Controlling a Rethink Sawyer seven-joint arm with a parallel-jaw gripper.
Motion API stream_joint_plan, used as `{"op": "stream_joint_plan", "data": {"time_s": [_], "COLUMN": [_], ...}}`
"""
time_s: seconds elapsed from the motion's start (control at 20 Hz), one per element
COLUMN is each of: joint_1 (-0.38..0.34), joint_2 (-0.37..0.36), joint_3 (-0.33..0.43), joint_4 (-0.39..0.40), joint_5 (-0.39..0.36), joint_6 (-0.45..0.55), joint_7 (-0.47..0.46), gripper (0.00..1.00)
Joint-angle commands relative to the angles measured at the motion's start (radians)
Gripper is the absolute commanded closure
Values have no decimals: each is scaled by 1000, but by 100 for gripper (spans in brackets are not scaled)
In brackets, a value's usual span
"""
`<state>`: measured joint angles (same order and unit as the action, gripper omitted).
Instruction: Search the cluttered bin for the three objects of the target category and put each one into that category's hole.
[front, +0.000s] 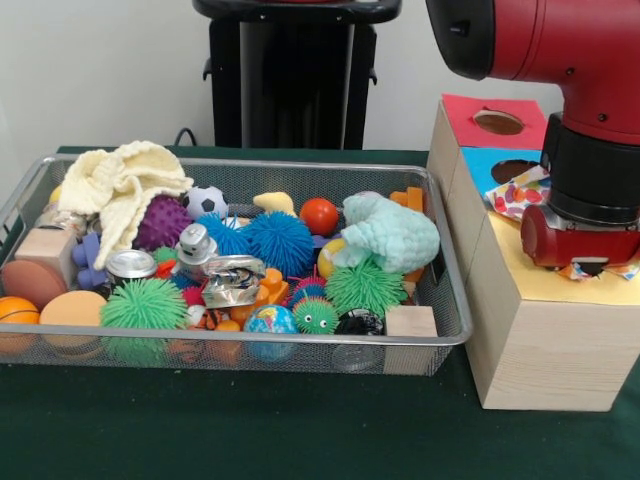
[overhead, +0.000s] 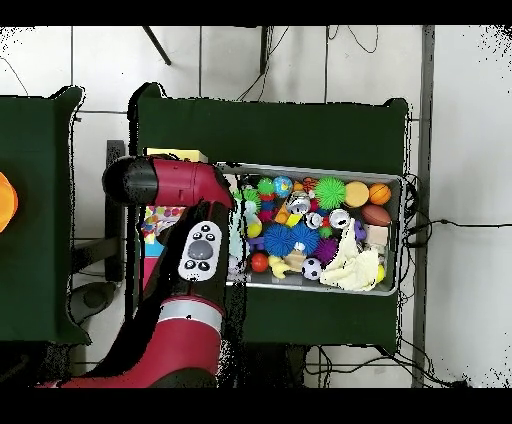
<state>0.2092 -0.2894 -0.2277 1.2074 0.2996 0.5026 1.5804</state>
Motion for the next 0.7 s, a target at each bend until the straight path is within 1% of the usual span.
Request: {"op": "stream_joint_plan", "data": {"time_s": [0.05,0.35,0.4,0.7], "joint_1": [-10,-4,2,2], "joint_2": [298,289,290,279], "joint_3": [104,97,89,88], "joint_4": [8,18,19,29], "joint_5": [-2,11,23,32], "joint_6": [-282,-285,-275,-260], "joint_7": [253,267,281,282], "gripper": [100,100,0,0]}}
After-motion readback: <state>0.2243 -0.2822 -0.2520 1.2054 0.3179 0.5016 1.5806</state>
